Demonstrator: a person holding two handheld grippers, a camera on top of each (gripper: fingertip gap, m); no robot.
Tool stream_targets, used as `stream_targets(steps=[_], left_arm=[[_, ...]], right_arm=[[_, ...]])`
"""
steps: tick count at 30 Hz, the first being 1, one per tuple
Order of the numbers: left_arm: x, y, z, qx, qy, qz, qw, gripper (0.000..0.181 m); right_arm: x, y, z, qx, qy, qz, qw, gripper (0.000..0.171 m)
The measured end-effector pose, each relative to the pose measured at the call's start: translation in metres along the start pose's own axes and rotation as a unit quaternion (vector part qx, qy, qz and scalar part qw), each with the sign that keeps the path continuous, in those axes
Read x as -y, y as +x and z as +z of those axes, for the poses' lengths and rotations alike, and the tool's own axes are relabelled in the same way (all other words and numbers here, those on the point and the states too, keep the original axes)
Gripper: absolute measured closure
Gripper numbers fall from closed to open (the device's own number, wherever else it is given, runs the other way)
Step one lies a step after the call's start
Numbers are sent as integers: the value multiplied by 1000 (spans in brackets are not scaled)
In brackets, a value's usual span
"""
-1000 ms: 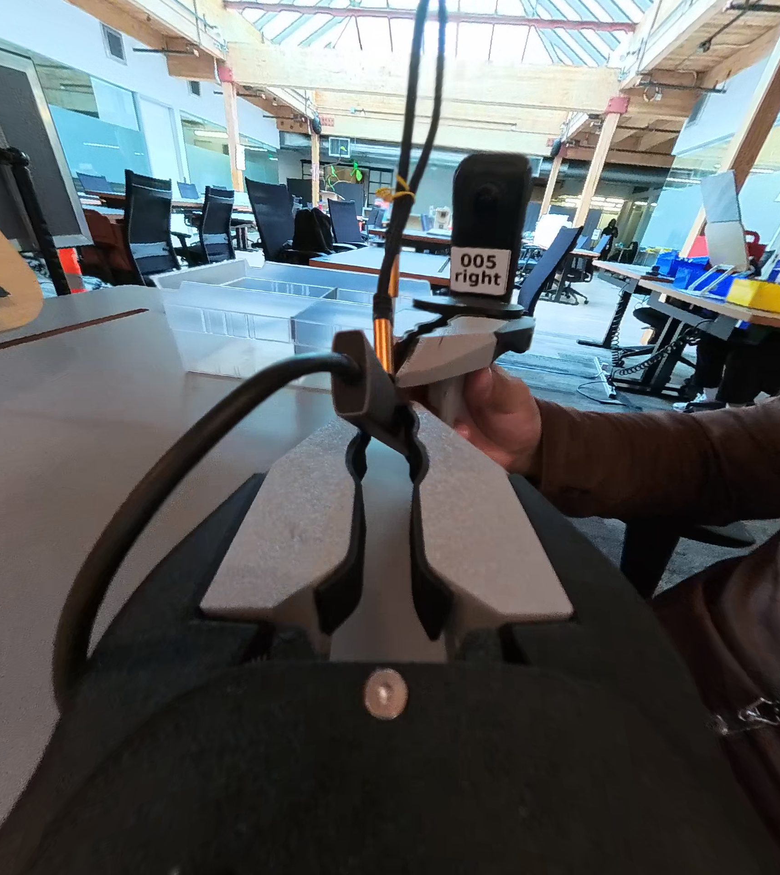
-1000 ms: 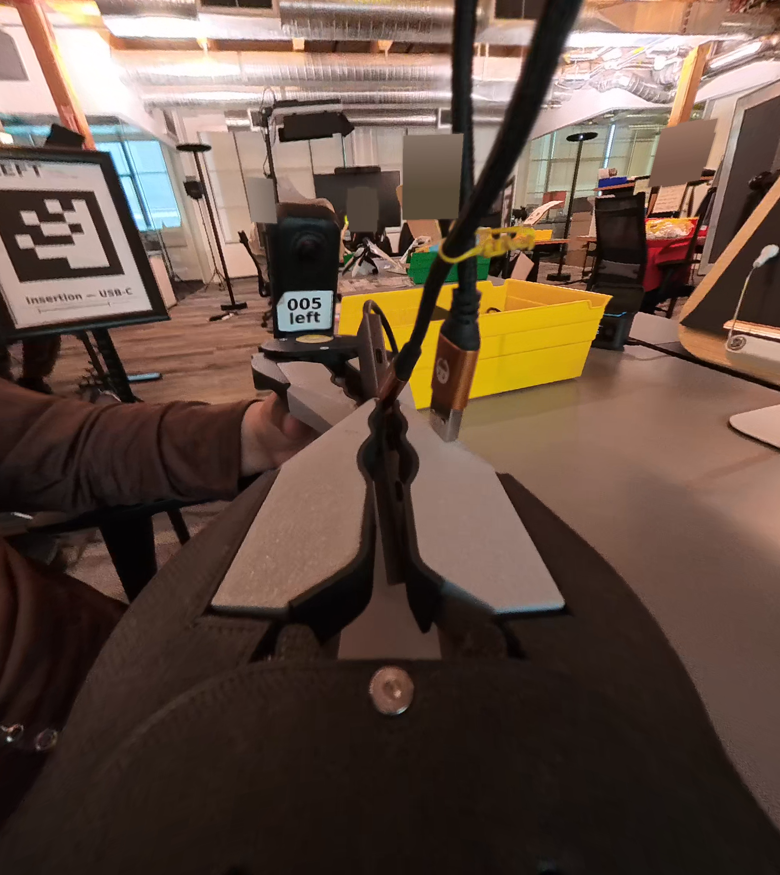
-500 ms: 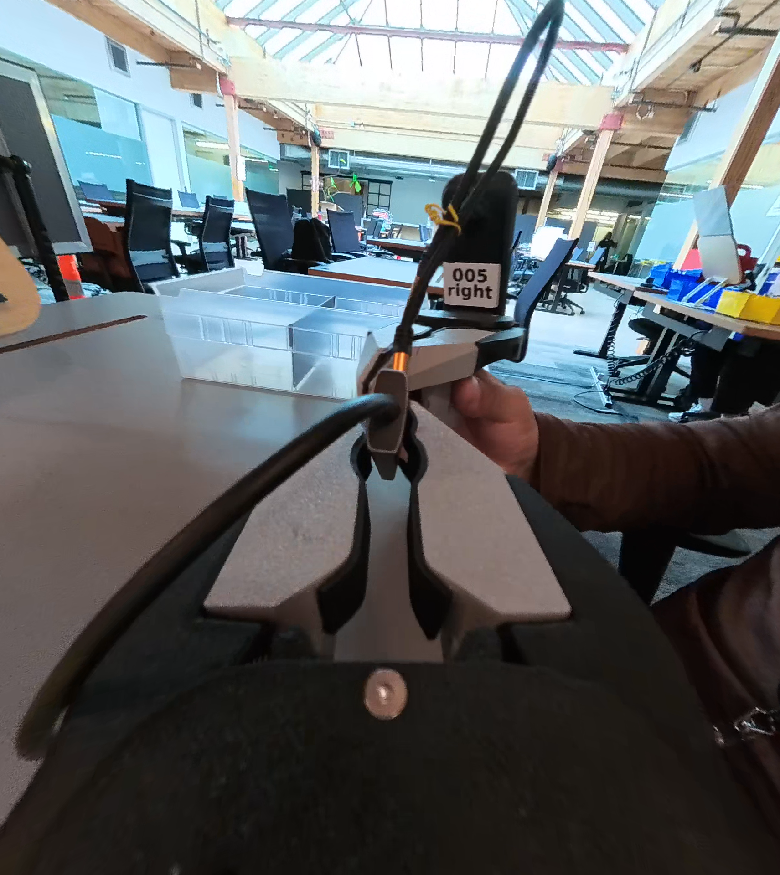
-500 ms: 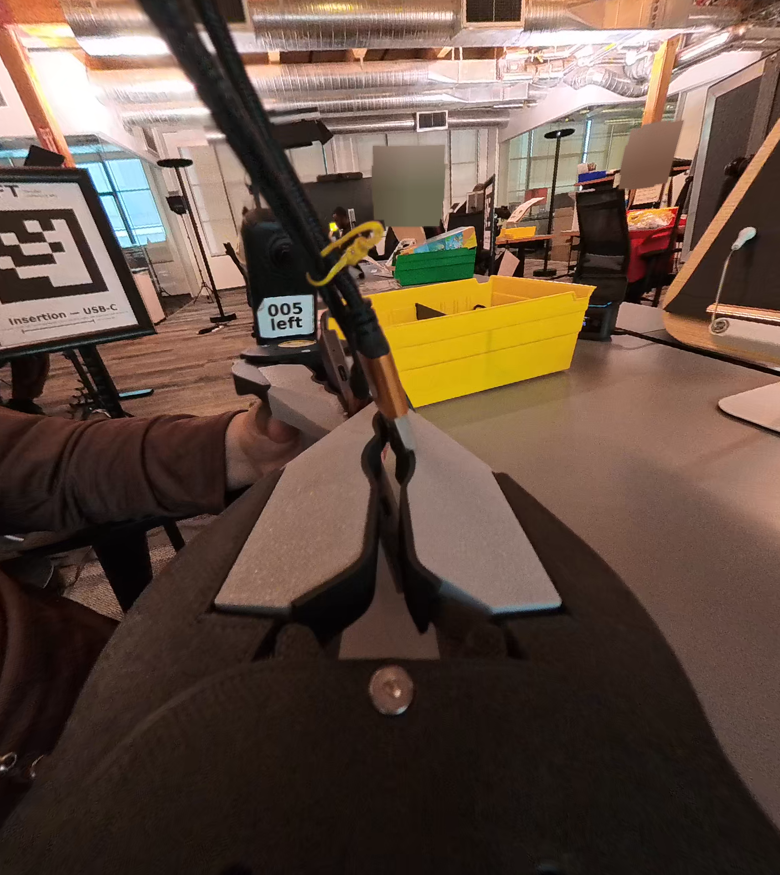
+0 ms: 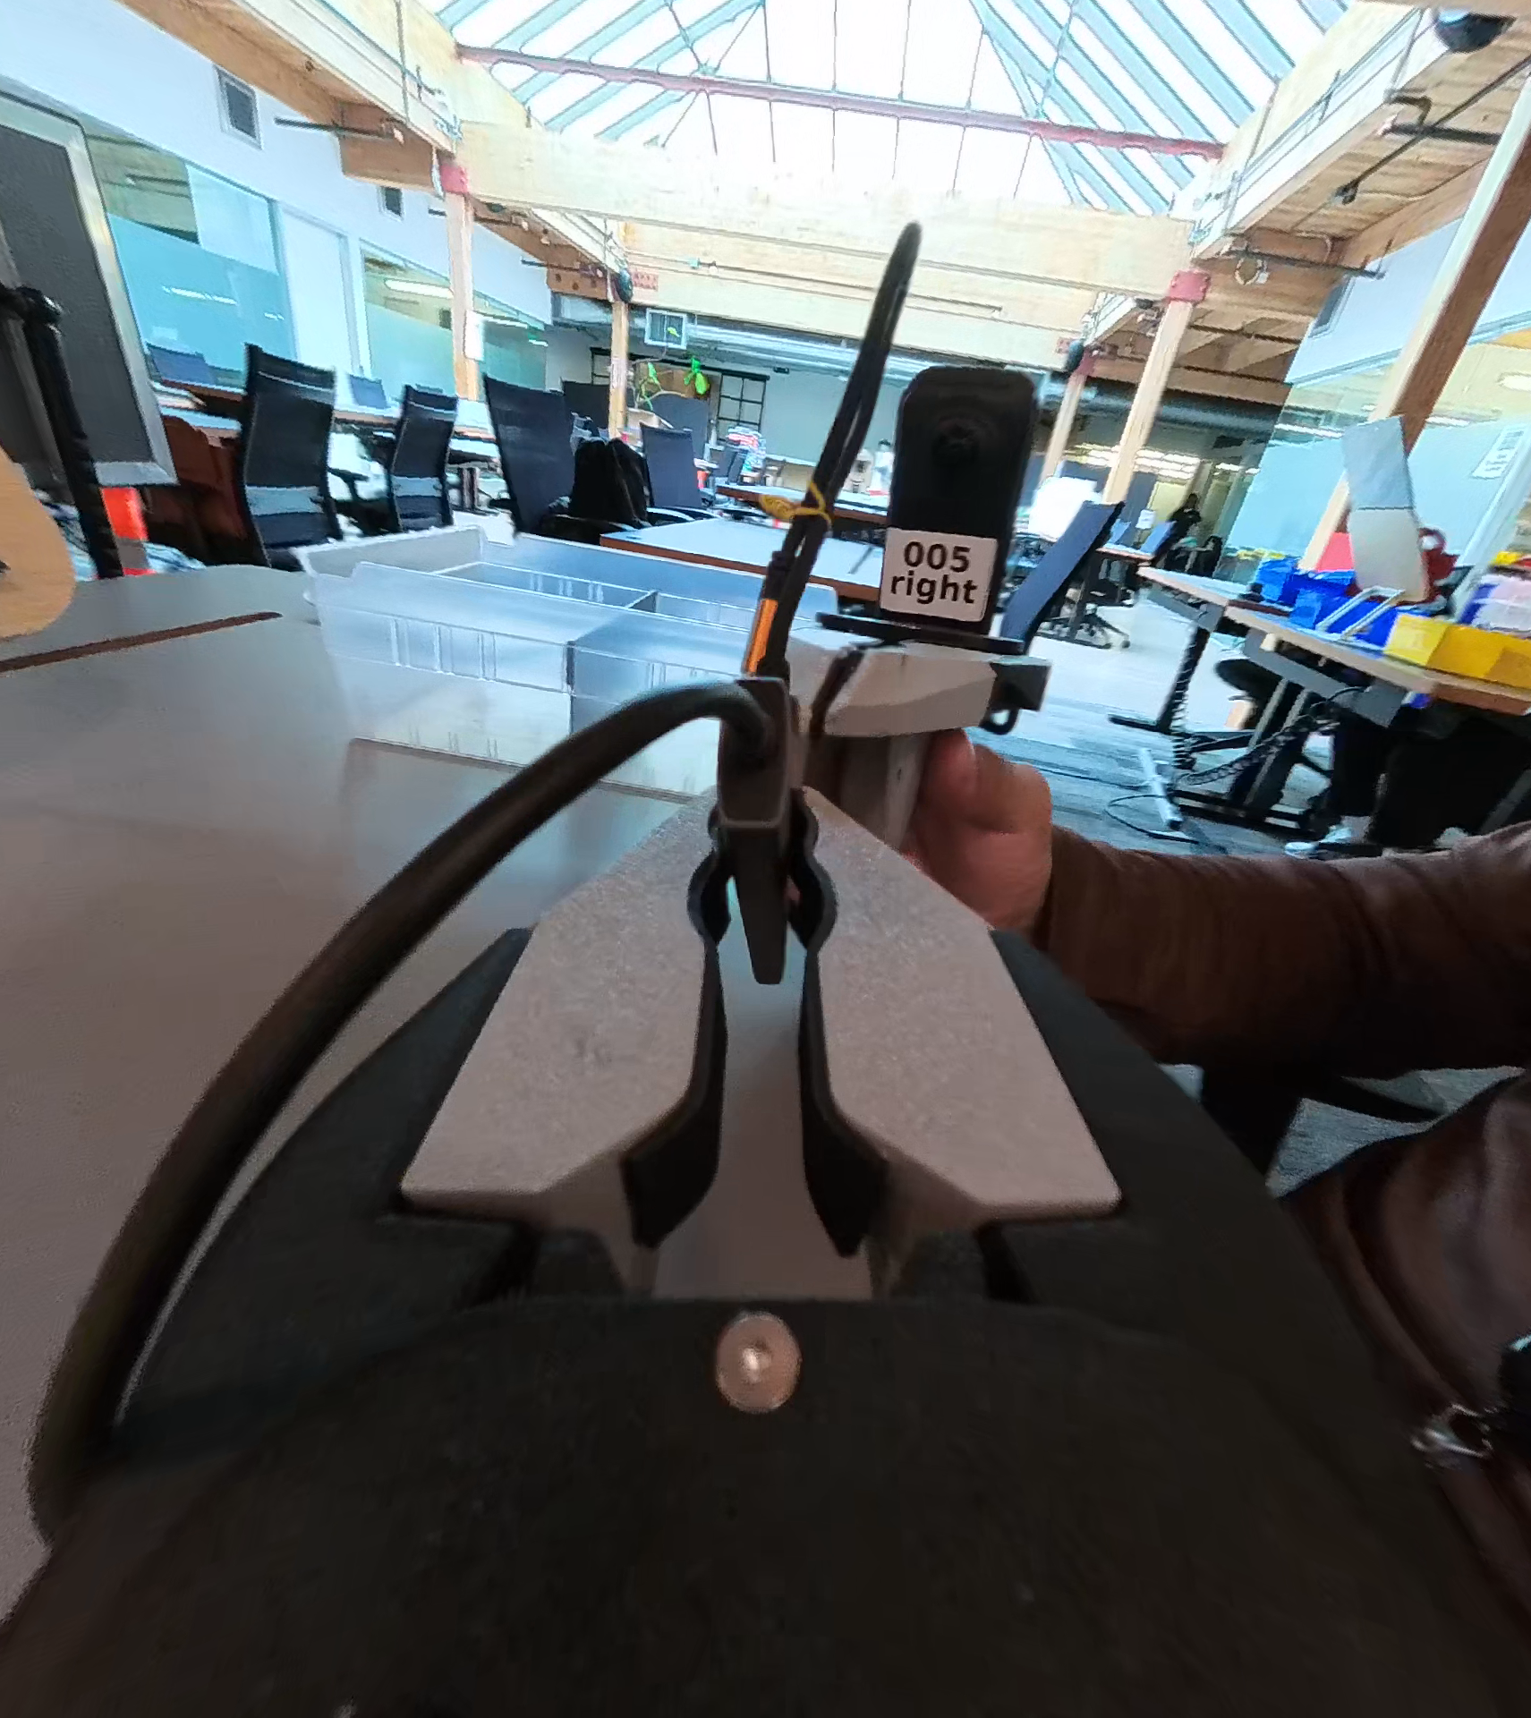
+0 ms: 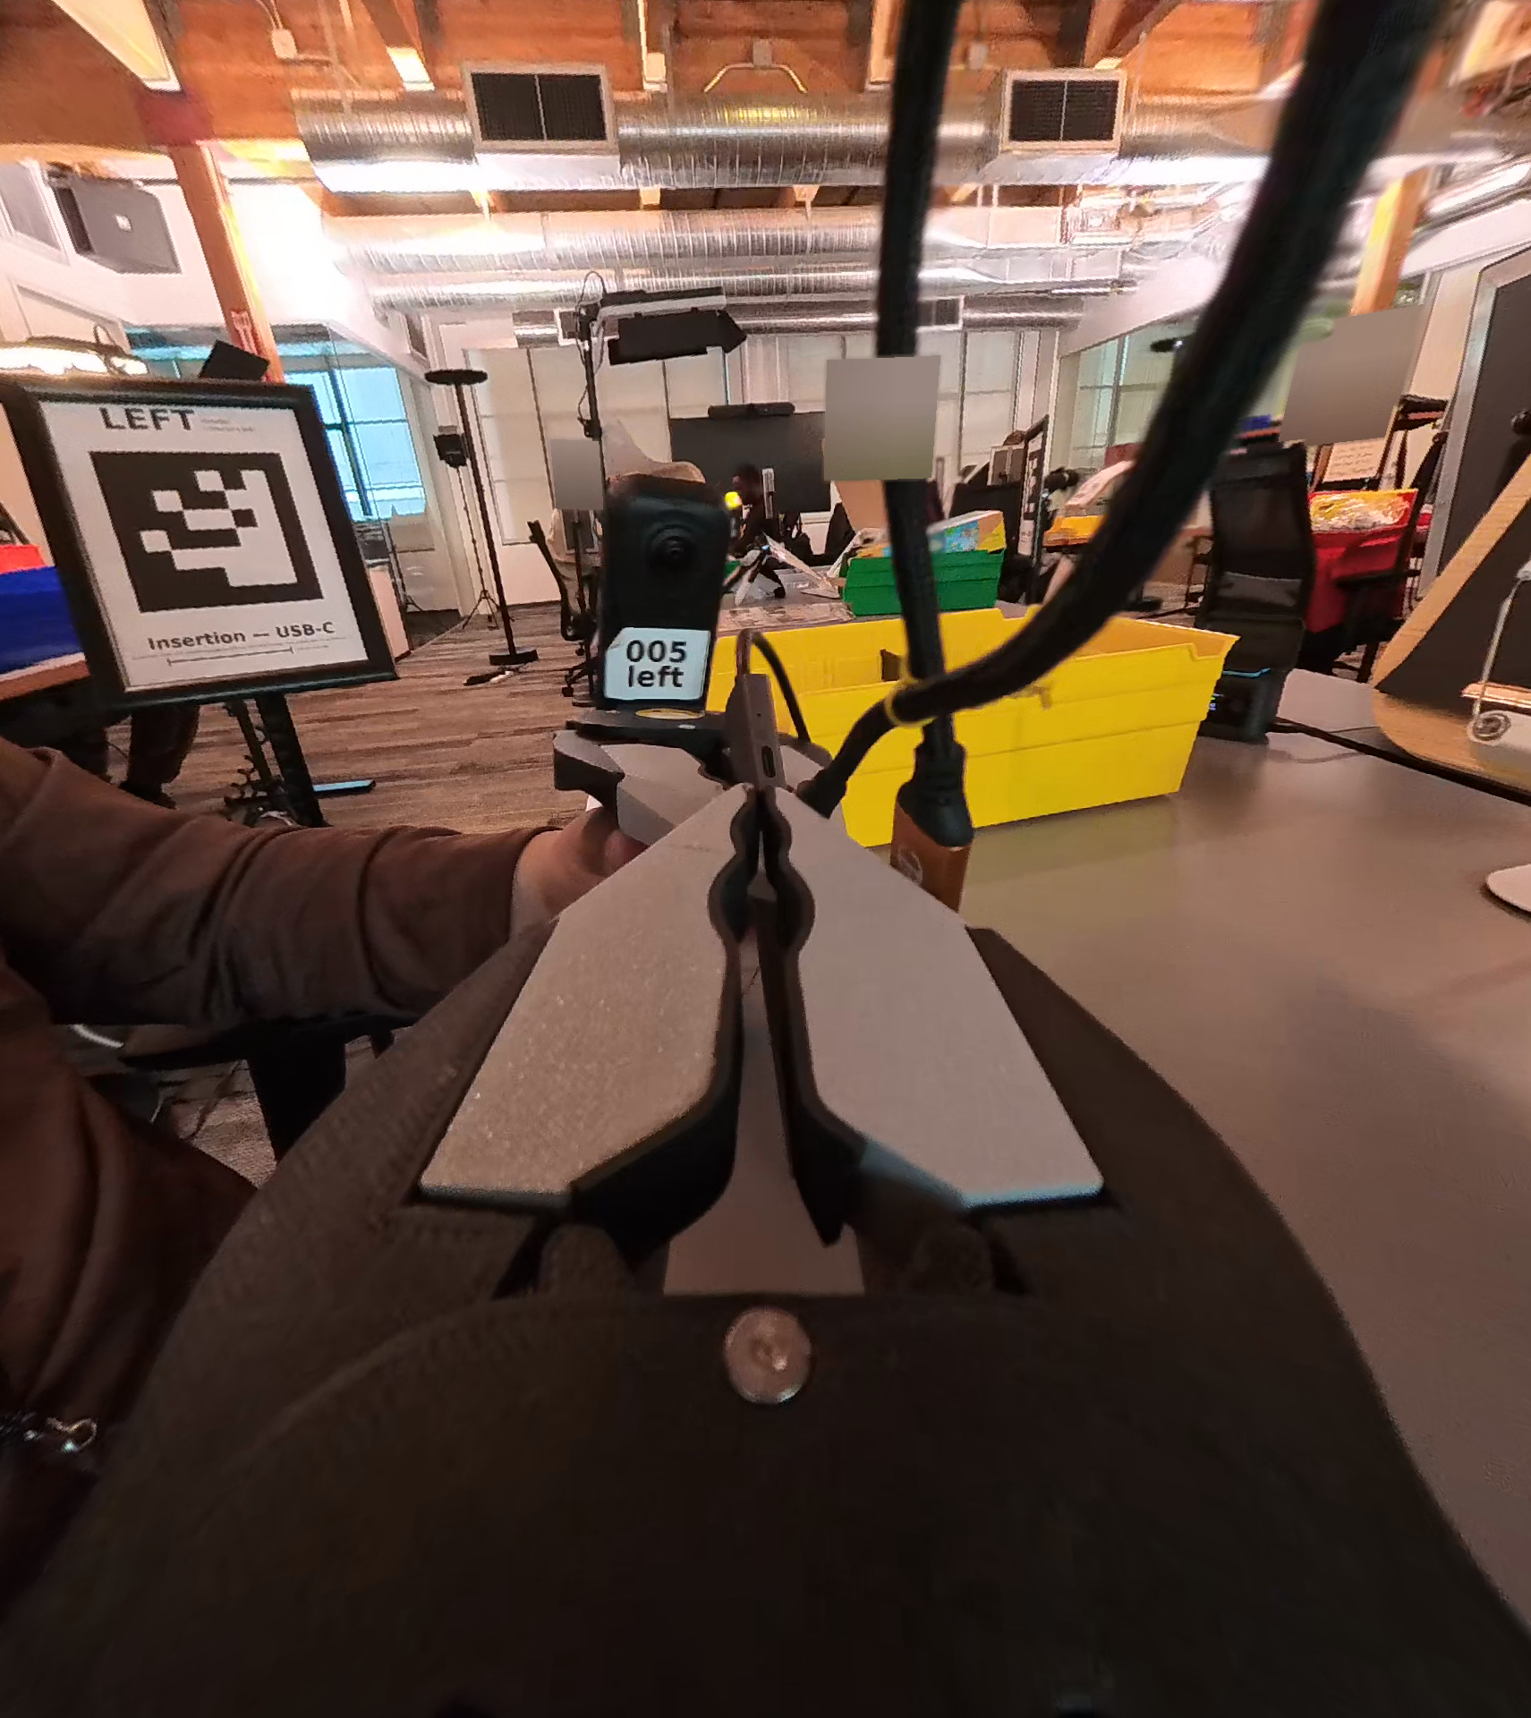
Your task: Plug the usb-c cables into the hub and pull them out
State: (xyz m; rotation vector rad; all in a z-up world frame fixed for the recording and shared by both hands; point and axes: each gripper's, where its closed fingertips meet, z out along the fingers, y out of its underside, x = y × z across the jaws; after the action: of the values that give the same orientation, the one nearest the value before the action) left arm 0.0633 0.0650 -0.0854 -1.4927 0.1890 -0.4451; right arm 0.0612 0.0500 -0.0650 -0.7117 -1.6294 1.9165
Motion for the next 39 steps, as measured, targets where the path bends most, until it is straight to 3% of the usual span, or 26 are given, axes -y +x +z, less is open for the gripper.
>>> stream_targets(steps=[7, 10, 13, 20, 29, 39], left_arm=[[4, -4, -2, 22, 11, 26, 999, 174], [17, -9, -9, 46, 44, 47, 997, 174], [31, -9, -18, 51, 84, 55, 994, 174], [3, 6, 0, 9, 9, 54, 998, 174], [6, 3, -2, 32, 26, 63, 997, 170], [3, 5, -3, -1, 9, 38, 999, 173]], right_arm=[[2, 5, -4, -6, 9, 7, 1000, 171], [-2, 11, -3, -28, -5, 6, 1000, 155], [-1, 11, -3, -28, 1, 10, 1000, 154], [-2, 2, 2, -11, -2, 0, 1000, 163], [6, 3, -5, -1, 12, 18, 1000, 167], [9, 3, 0, 4, 14, 77, 997, 167]])
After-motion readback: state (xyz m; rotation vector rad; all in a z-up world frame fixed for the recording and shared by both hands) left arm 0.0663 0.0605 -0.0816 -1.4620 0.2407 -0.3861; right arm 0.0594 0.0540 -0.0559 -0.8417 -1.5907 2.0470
